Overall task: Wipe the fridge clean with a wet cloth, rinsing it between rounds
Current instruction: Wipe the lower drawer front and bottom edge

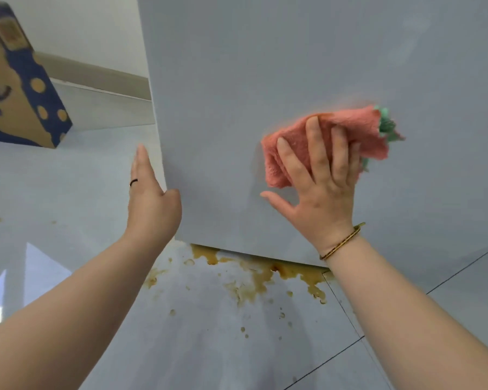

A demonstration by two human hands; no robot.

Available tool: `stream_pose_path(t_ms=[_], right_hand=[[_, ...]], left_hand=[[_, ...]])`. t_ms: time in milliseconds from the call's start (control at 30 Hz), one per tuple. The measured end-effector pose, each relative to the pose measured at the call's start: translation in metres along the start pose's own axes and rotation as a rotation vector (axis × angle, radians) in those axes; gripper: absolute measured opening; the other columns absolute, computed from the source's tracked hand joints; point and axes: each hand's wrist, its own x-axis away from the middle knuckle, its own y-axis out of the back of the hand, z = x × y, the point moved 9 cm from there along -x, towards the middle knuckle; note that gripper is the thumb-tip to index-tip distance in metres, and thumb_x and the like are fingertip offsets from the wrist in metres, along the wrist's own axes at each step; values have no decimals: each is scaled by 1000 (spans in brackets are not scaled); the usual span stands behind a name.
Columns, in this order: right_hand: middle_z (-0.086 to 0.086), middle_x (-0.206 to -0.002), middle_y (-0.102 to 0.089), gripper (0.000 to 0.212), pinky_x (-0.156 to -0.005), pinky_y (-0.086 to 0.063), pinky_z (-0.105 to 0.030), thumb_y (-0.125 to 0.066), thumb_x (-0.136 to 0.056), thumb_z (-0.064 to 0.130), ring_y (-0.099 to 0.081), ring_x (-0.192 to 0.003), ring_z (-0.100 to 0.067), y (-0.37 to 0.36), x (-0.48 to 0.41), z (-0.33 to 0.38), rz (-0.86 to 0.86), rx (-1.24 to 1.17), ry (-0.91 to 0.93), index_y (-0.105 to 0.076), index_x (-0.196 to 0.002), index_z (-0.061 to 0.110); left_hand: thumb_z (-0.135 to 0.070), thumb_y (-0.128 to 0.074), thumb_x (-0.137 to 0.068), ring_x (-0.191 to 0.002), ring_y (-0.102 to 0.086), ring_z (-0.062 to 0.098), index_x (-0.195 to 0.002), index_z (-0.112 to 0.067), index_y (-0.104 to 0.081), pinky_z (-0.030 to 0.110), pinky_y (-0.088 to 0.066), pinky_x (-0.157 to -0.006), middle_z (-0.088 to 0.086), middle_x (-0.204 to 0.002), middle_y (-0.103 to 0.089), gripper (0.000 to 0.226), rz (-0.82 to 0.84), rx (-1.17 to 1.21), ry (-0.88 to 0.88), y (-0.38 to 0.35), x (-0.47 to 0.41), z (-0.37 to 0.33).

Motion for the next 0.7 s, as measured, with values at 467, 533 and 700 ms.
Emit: stream_pose_path(t_ms=[467,533,700], right_hand=[[1,-126,-49,28,-98,-23,-36,-36,-93,7,-34,-121,-21,-11,22,56,-97,56,534,-55,-109,21],[0,-108,-66,31,-85,-31,-34,-38,-93,9,-46,-103,-19,4,5,61,-117,-61,483,-67,-89,21],[7,-83,-69,18,-65,-42,-25,-37,-94,13,-54,-77,-12,27,-19,64,44,-583,157,-53,-101,12]], left_hand=[[14,-28,-82,-133,-28,2,-138,-38,-29,24,-28,-91,-17,-140,-35,76,326,235,157,1,2,18],[11,-30,-85,-136,-24,6,-139,-37,-26,24,-28,-93,-11,-146,-30,73,324,204,186,5,4,24],[10,-30,-88,-135,-26,6,-142,-31,-20,23,-27,-95,-10,-147,-29,70,334,209,170,14,6,20]])
